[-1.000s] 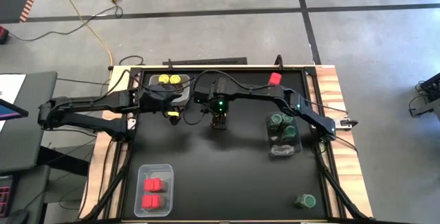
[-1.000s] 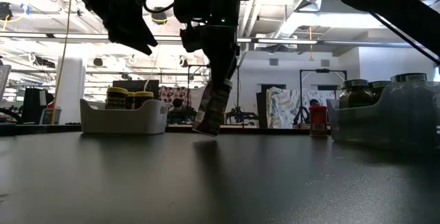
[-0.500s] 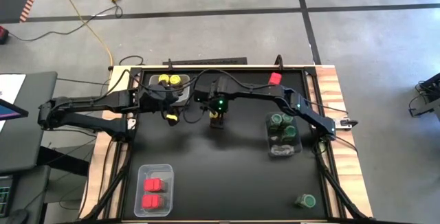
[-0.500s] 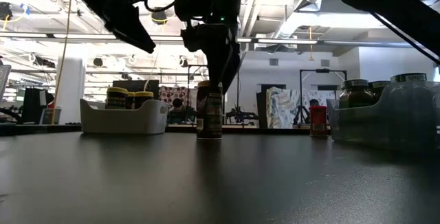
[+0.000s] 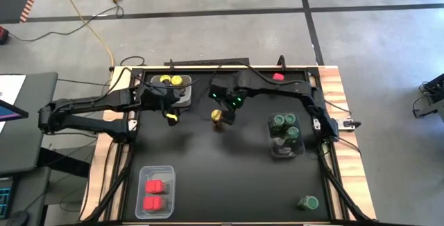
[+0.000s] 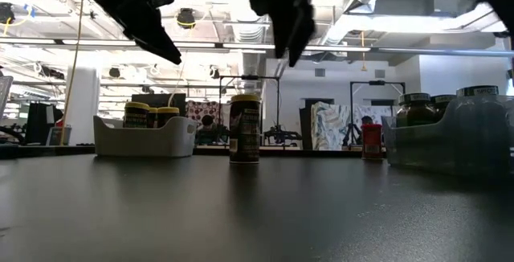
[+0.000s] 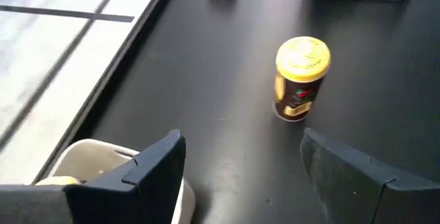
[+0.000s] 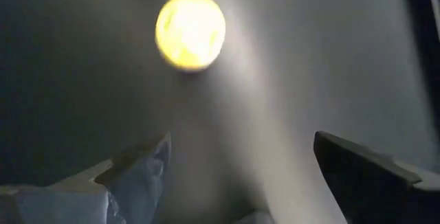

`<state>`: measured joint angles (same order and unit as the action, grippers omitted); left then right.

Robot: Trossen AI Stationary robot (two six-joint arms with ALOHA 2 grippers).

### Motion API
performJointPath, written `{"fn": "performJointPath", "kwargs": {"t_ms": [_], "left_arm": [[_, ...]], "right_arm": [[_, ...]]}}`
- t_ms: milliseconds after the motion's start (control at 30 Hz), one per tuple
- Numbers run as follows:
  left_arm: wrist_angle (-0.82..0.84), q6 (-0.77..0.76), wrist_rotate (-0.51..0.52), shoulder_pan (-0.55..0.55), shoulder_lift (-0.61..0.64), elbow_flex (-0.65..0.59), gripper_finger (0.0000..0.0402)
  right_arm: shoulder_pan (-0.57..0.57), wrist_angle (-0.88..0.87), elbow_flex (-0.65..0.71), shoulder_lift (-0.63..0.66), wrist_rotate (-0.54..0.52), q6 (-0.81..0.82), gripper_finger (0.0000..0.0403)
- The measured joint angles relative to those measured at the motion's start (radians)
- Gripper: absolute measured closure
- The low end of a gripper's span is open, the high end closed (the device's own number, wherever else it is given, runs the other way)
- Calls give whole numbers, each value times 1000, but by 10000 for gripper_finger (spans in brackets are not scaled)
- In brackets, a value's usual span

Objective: Sort spices by type
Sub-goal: Put the yellow seasoning bottle into the gray bin

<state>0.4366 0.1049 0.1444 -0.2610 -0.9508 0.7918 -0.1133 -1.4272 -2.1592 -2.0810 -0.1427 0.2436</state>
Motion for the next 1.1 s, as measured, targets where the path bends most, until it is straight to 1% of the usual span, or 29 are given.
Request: {"fn": "performJointPath", "kwargs": {"t_ms": [100,267,400,500,667,767,833,933,1100], "left_arm": [[-1,-8,-39,-1,0,0,125],[-3,-62,-43,-1,-34,7,125],[-6,-73,-54,15,-124,79,125],[2,-56,-58,26,-215,158,125],[7,-88,-58,31,-360,306,125],[52,-87,-58,41,-449,379,125],[93,-121,-62,50,-505,424,125],[137,-216,-64,64,-587,491,125],[200,-326,-63,93,-717,615,125]], "right_arm": [[29,111,199,116,-10,23,19],[56,384,598,368,-12,101,19],[65,592,883,589,-13,149,19],[58,715,1044,751,-14,165,19],[26,822,1225,972,-18,175,19],[4,848,1303,1062,-18,176,19],[-5,855,1343,1105,-17,179,19],[-8,860,1378,1149,-17,204,19],[-8,856,1398,1175,-17,195,19]]}}
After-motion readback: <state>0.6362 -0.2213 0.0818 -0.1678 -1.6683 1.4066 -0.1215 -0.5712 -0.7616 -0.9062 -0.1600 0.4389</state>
